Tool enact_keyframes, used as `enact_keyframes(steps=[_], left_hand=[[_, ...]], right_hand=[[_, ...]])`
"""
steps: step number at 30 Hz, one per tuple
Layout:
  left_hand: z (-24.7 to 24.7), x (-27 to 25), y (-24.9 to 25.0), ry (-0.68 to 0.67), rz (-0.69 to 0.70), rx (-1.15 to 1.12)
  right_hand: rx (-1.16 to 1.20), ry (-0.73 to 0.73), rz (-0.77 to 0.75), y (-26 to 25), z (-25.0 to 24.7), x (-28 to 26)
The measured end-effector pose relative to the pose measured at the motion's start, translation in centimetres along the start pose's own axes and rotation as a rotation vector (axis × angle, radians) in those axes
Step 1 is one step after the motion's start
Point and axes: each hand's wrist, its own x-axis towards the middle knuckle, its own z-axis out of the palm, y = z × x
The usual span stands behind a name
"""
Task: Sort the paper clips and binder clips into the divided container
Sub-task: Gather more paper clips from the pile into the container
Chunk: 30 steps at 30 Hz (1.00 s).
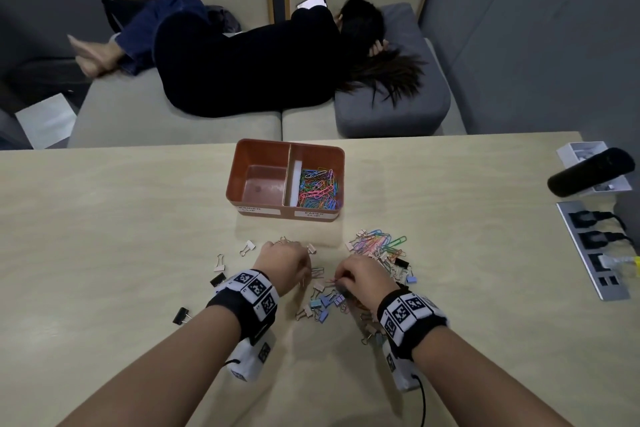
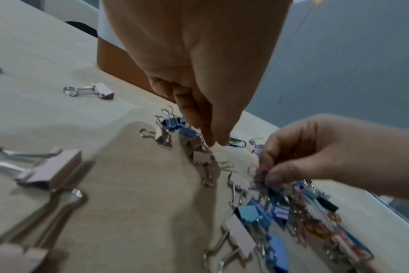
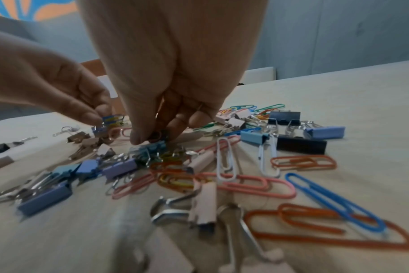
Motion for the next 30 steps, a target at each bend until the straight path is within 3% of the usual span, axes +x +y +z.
enact_keyframes(steps=[6, 14, 22, 27, 30], left_hand=[[-0.5, -0.5, -0.5, 0.064, -0.077, -0.321], [-0.4, -1.0, -0.1, 0.115, -0.012, -0.564], [-0.8, -1.6, 0.5, 0.047, -0.004, -0.445], [-0.5, -1.9, 0.5, 0.063, -0.05, -0.459], [-0.2, -2.0, 0.6, 0.056, -0.056, -0.479]], right_hand=[[-0.019, -0.034, 0.061, -0.4, 0.7, -0.1], [-0.195, 0.013, 0.066, -0.6, 1.6, -0.4], [-0.321, 0.017, 0.098, -1.3, 2.4, -0.8], [-0.28, 0.058, 0.049, -1.1, 2.8, -1.4], [-0.228, 0.064, 0.097, -1.2, 2.0, -2.3]])
